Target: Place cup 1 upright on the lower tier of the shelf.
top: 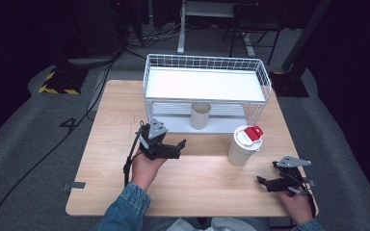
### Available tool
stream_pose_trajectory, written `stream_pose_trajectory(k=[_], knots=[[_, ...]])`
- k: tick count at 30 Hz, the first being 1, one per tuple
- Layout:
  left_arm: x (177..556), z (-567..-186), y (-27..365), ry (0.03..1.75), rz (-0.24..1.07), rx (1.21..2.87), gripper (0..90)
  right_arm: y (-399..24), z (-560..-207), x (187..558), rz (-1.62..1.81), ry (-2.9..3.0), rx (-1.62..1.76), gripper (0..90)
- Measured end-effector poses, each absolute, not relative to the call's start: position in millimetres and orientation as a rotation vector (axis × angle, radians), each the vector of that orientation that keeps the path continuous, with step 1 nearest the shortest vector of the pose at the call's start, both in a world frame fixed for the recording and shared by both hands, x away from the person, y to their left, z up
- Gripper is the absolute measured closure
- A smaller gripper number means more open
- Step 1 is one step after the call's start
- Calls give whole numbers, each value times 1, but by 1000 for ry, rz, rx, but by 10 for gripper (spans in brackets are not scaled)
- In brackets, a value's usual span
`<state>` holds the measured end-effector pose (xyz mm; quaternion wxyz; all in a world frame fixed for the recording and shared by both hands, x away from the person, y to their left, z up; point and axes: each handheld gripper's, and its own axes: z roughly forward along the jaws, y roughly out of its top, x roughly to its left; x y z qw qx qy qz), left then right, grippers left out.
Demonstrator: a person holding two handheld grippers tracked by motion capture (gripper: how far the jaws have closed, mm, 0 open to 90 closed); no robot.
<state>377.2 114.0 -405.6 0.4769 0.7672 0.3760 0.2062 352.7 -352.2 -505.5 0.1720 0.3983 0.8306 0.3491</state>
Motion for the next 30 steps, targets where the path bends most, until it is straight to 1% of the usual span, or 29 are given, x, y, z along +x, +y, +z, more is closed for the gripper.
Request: stream_pose_trajectory(k=[6, 12, 20, 23, 30], knots=[[364, -410, 132, 928, 482, 1890, 1, -352, -506, 353, 991, 2358, 1130, 40], [351, -417, 147, 957, 450, 1872, 1, -352, -506, 353, 993, 2358, 1130, 40], [340, -431, 156, 965, 456, 1960, 1, -352, -506, 353, 990, 2356, 1133, 39], [337, -435, 161, 982, 435, 1953, 1, -352, -506, 353, 991, 2356, 1133, 39], [334, -452, 176, 1031, 385, 2003, 1, -352, -506, 353, 990, 2356, 1133, 38]])
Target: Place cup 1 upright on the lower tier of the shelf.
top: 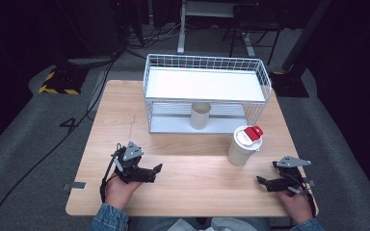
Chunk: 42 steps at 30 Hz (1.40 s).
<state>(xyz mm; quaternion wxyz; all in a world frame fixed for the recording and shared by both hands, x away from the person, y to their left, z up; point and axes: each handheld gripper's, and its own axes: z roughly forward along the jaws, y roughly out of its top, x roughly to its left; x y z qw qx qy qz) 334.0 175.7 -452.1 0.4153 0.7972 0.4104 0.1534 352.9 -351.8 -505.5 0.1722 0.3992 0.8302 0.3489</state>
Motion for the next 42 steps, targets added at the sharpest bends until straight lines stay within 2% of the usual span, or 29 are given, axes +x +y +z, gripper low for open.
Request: stream_pose_trajectory(k=[22, 32, 36, 42], knots=[[334, -490, 180, 1149, 289, 2189, 1, -352, -506, 353, 991, 2356, 1133, 39], [335, -498, 175, 1146, 333, 2263, 0, -352, -505, 353, 991, 2357, 1133, 40], [333, -505, 177, 1074, 380, 2209, 0, -352, -506, 354, 996, 2361, 1128, 41], [333, -505, 177, 1077, 378, 2208, 0, -352, -505, 354, 996, 2362, 1128, 41]])
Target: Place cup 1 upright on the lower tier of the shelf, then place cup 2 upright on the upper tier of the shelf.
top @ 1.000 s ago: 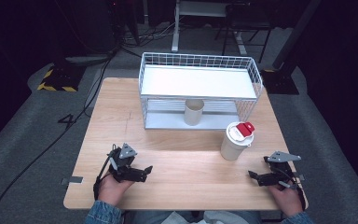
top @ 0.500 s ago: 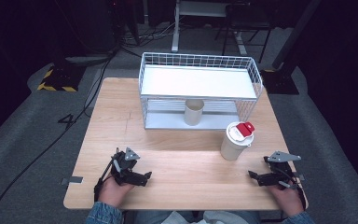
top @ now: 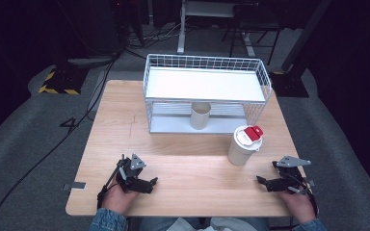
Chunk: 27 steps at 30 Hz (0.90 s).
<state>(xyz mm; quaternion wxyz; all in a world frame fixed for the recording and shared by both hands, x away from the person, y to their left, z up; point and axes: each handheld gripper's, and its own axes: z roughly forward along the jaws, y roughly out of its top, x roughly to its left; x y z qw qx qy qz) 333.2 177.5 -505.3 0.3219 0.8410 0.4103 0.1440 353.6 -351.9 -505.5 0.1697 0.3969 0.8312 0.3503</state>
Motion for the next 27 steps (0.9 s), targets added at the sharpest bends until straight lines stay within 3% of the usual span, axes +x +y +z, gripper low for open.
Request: stream_pose_trajectory(k=[27], knots=[[338, -506, 177, 1145, 404, 2169, 3, -351, -492, 350, 1033, 2332, 1116, 45]])
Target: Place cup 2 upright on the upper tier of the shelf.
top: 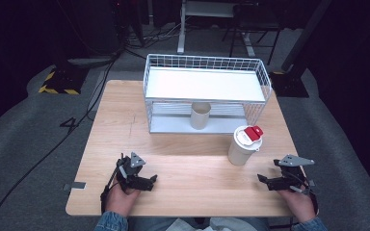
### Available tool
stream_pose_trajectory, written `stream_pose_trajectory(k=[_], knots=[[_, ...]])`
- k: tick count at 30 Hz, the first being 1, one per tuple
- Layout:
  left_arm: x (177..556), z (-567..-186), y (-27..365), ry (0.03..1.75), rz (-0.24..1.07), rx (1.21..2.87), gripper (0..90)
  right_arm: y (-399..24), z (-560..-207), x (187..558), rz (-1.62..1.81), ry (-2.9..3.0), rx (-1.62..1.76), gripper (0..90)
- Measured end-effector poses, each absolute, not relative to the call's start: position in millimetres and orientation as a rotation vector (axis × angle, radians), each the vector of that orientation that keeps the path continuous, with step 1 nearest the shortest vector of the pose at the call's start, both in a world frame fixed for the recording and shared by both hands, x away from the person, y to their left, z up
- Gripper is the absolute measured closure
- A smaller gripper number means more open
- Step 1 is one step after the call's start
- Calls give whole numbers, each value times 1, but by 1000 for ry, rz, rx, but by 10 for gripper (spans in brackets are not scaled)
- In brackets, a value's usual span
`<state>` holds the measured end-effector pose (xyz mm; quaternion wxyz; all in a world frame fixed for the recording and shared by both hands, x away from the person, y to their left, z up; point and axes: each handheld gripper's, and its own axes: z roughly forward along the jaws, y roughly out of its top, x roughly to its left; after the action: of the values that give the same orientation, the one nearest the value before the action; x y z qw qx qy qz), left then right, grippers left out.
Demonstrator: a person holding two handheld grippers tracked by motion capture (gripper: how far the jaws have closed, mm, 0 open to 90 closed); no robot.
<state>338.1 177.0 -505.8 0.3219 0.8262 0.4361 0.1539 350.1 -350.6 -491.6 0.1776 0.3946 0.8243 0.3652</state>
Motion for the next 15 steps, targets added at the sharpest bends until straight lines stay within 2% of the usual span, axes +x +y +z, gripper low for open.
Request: stream_pose_trajectory(k=[10, 15], knots=[[340, -506, 177, 1185, 418, 2153, 4, -344, -478, 350, 1091, 2328, 1073, 43], [340, -506, 177, 1184, 418, 2155, 4, -338, -471, 351, 1134, 2313, 1049, 0]])
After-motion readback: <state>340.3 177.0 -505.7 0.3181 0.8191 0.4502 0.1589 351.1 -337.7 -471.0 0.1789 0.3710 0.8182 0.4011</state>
